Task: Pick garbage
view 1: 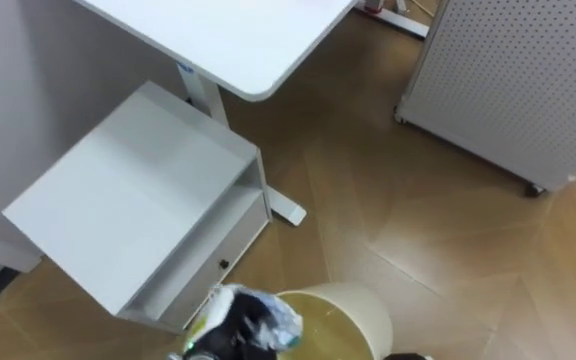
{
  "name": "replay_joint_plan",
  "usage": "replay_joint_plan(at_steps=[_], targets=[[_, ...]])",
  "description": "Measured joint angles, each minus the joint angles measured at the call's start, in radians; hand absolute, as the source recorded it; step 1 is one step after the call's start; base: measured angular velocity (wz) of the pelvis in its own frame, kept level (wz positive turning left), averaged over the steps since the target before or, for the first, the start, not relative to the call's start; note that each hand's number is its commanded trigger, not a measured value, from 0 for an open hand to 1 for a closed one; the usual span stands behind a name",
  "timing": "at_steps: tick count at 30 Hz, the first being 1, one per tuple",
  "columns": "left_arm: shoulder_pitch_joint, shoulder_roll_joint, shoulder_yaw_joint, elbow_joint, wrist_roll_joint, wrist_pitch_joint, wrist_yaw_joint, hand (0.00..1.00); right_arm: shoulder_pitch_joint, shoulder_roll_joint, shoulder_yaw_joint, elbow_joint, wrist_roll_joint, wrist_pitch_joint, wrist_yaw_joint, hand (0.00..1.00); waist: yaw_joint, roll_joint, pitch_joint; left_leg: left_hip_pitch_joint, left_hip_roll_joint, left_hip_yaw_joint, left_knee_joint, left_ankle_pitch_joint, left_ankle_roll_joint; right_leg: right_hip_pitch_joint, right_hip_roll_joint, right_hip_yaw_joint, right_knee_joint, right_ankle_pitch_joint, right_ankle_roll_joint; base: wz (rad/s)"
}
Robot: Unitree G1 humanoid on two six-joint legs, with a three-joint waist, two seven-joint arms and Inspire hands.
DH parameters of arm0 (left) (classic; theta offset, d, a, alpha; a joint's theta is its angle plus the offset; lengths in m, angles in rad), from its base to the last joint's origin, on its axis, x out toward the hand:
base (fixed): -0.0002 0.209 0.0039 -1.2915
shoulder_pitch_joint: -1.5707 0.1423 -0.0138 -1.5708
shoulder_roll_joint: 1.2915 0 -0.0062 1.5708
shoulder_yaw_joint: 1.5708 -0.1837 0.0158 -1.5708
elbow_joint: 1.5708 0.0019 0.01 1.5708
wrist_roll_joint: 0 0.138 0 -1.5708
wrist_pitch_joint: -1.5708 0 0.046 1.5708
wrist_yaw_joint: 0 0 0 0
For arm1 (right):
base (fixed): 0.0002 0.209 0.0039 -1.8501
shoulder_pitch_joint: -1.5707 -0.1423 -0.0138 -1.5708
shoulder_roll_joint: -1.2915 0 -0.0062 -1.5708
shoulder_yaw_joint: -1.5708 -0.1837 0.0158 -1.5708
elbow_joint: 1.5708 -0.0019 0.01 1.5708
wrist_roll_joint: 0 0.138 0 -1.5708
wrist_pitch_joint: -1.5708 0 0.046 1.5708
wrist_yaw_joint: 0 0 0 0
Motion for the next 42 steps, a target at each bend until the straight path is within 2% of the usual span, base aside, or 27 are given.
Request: replay_joint_plan(at_steps=[2, 3, 4, 8, 9, 10, 11, 12, 16, 28, 36, 42], targets=[[0.029, -0.011, -0.009, -0.006, 0.0, 0.001, -0.035, 1.0, 0.007, 0.001, -0.001, 0.005, -0.006, 0.001, 0.007, 1.0, 0.001, -0.004, -0.0034, 0.018, -0.006, 0.0, -0.024, 0.01, 0.003, 0.017, 0.0, 0.002, -0.022, 0.012, 0.005, -0.02], [0.043, -0.014, -0.023, -0.007, 0.0, 0.001, -0.057, 1.0, 0.014, 0.001, -0.001, 0.005, -0.009, 0.0, 0.016, 1.0, 0.003, -0.007, -0.0096, 0.023, -0.009, 0.002, -0.038, 0.018, 0.005, 0.021, 0.0, 0.006, -0.035, 0.021, 0.007, 0.0], [0.049, -0.014, -0.028, -0.008, 0.0, 0.001, -0.067, 1.0, 0.015, 0.002, 0.0, 0.005, -0.009, 0.0, 0.02, 1.0, 0.005, -0.01, -0.0114, 0.026, -0.01, 0.006, -0.047, 0.022, 0.007, 0.021, 0.0, 0.008, -0.042, 0.025, 0.008, -0.08], [0.075, -0.014, -0.06, -0.008, 0.001, 0.003, -0.137, 1.0, 0.015, 0.003, -0.001, 0.002, -0.029, -0.001, 0.022, 1.0, 0.011, -0.012, -0.0124, 0.03, -0.012, 0.028, -0.075, 0.036, 0.015, 0.018, 0.002, 0.019, -0.073, 0.052, 0.012, -0.1], [0.08, -0.013, -0.063, -0.006, 0.001, 0.003, -0.151, 0.97, 0.014, 0.002, -0.002, 0.002, -0.031, -0.001, 0.021, 1.0, 0.017, -0.012, -0.0122, 0.033, -0.014, 0.033, -0.081, 0.038, 0.017, 0.017, 0.0, 0.023, -0.074, 0.053, 0.014, -0.07], [0.083, -0.013, -0.066, -0.006, 0.001, 0.002, -0.158, 0.77, 0.015, 0.001, -0.002, 0.003, -0.031, -0.001, 0.021, 1.0, 0.02, -0.012, -0.0122, 0.035, -0.014, 0.038, -0.082, 0.038, 0.017, 0.017, 0.0, 0.026, -0.074, 0.053, 0.015, -0.06], [0.088, -0.013, -0.071, -0.006, 0.001, 0.002, -0.171, 0.31, 0.015, 0.0, -0.001, 0.003, -0.031, -0.001, 0.021, 1.0, 0.027, -0.012, -0.012, 0.036, -0.015, 0.04, -0.085, 0.038, 0.017, 0.016, 0.0, 0.028, -0.074, 0.053, 0.015, -0.05], [0.092, -0.012, -0.072, -0.006, 0.001, 0.002, -0.183, 0.0, 0.015, 0.001, -0.001, 0.003, -0.031, -0.001, 0.022, 1.0, 0.031, -0.013, -0.0116, 0.036, -0.015, 0.041, -0.086, 0.038, 0.017, 0.015, 0.0, 0.027, -0.075, 0.053, 0.015, 0.0], [0.109, -0.002, -0.078, -0.006, 0.001, 0.002, -0.185, 0.0, 0.013, 0.003, 0.001, -0.004, -0.031, -0.007, 0.022, 1.0, 0.034, -0.014, -0.0112, 0.032, -0.016, 0.046, -0.097, 0.041, 0.017, 0.005, 0.0, 0.03, -0.079, 0.054, 0.015, -0.01], [0.099, 0.0, -0.06, 0.004, 0.033, 0.002, -0.186, 0.0, 0.016, 0.006, -0.01, 0.001, -0.043, -0.008, 0.038, 1.0, 0.036, -0.015, -0.01, 0.022, -0.015, 0.046, -0.119, 0.041, 0.017, 0.0, 0.008, 0.028, -0.108, 0.056, 0.019, 0.0], [0.085, 0.014, -0.056, -0.019, 0.054, 0.001, -0.176, 0.0, 0.015, 0.005, -0.009, 0.016, -0.045, -0.009, 0.052, 1.0, 0.056, -0.015, -0.0093, 0.025, -0.015, 0.048, -0.13, 0.041, 0.017, 0.004, 0.009, 0.026, -0.121, 0.057, 0.021, 0.0], [0.089, 0.028, -0.051, -0.051, 0.065, 0.001, -0.175, 0.0, 0.014, 0.003, -0.013, 0.017, -0.076, -0.008, 0.055, 1.0, 0.057, -0.015, -0.0085, 0.025, -0.014, 0.048, -0.127, 0.041, 0.017, 0.004, 0.01, 0.025, -0.124, 0.058, 0.022, 0.0]])
